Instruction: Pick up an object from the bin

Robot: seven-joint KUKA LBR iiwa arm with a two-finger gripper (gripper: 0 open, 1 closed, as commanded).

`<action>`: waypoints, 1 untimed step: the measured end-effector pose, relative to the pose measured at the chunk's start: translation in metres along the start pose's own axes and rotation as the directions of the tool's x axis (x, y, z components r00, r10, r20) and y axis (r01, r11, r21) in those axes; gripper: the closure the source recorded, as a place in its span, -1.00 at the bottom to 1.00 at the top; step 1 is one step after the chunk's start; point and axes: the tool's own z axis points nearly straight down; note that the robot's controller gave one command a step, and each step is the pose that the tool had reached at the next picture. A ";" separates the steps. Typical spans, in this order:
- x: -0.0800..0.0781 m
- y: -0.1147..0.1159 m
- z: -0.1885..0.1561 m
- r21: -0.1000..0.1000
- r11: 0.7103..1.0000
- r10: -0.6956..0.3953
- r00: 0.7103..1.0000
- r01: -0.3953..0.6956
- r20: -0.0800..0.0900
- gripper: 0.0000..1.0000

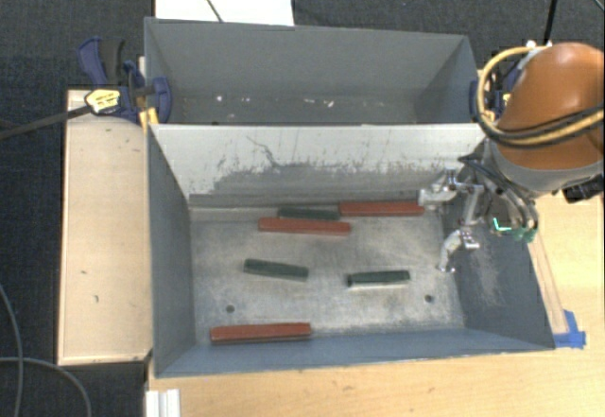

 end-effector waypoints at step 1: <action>-0.002 0.000 -0.004 0.001 1.000 -0.002 1.000 0.002 0.008 -1.00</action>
Offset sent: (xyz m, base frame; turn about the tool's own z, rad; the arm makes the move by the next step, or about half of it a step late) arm 0.0009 0.0249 -0.1321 0.0669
